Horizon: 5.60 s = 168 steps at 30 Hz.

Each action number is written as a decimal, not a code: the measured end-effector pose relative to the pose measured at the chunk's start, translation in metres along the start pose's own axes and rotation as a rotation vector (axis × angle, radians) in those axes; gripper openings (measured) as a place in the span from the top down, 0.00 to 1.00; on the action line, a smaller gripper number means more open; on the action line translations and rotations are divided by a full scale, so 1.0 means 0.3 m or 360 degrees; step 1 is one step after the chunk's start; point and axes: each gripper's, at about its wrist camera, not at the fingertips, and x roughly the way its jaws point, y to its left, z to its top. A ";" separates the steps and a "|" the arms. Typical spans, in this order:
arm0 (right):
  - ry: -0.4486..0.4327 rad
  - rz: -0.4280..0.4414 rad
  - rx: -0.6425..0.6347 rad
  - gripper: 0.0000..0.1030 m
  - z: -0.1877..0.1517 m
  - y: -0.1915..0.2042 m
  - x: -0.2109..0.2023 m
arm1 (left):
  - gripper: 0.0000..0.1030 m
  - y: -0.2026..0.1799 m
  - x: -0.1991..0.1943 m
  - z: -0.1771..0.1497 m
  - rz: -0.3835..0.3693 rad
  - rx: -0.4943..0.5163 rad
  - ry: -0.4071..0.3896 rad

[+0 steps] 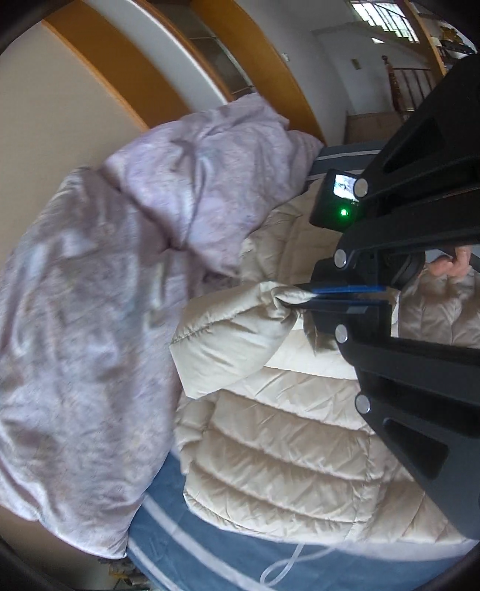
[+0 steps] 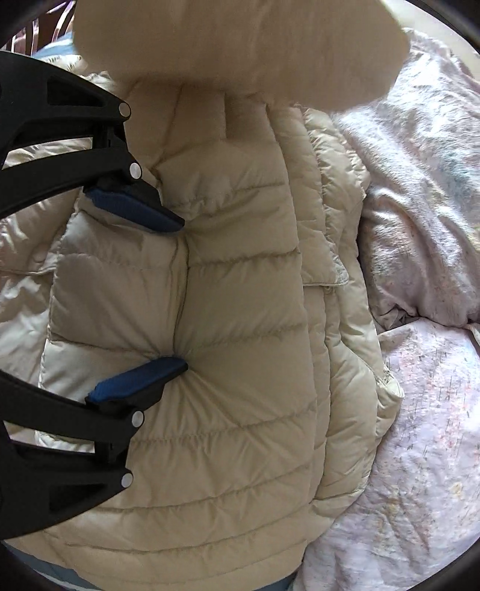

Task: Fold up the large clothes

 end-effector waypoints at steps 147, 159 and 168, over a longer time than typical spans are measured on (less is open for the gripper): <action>0.0636 0.0285 0.0601 0.31 -0.819 -0.728 -0.506 | 0.27 0.616 -0.414 -0.599 0.0524 0.0258 0.0606; 0.0687 0.0595 0.0694 0.36 -0.894 -0.718 -0.493 | 0.39 0.528 -0.434 -0.716 0.0384 0.0298 0.0679; 0.0712 0.0660 0.0667 0.37 -0.897 -0.678 -0.470 | 0.45 0.486 -0.445 -0.773 0.0339 0.0319 0.0741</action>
